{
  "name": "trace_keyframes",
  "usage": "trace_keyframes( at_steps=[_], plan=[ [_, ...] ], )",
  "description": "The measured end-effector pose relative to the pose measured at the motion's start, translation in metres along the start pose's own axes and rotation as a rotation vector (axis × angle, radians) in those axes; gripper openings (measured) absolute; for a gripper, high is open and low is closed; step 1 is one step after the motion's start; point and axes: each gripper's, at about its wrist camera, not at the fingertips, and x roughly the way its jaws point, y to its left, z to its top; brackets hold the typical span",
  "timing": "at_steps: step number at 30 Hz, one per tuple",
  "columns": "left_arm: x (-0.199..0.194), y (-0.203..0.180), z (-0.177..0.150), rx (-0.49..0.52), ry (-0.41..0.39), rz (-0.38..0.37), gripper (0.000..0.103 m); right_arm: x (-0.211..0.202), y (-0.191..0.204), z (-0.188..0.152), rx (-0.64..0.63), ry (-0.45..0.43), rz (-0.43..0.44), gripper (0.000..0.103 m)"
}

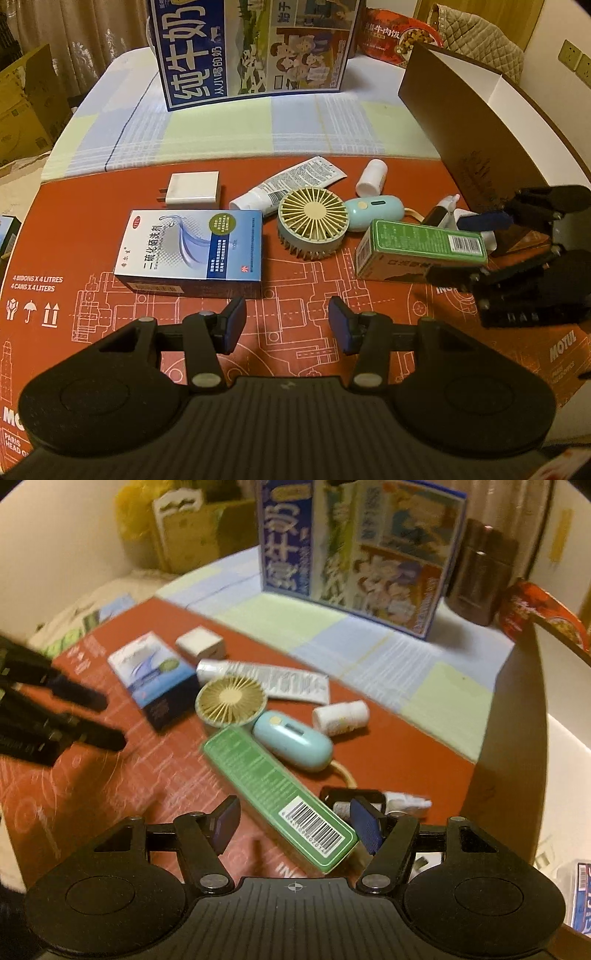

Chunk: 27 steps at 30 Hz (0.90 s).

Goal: Organize rigid objects
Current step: 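Withdraw both tools from the box back toward the items on the mat, then grasp the green medicine box lengthwise with the right tool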

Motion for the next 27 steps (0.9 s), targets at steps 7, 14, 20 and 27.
trace_keyframes(
  at_steps=[7,14,20,27],
  plan=[
    [0.007,-0.002,0.004,0.012,0.01,-0.01,0.044,-0.003,0.01,-0.004,0.054,0.055,0.07,0.044],
    [0.012,-0.005,0.006,0.021,0.018,-0.01,0.044,0.007,0.011,0.006,0.096,0.045,0.045,0.044],
    [0.014,-0.007,0.006,0.02,0.025,-0.012,0.044,0.017,0.014,0.011,0.118,0.037,0.02,0.042],
    [0.014,-0.016,0.005,0.043,0.026,-0.032,0.044,0.015,0.016,0.005,0.143,0.015,0.005,0.027]
  ],
)
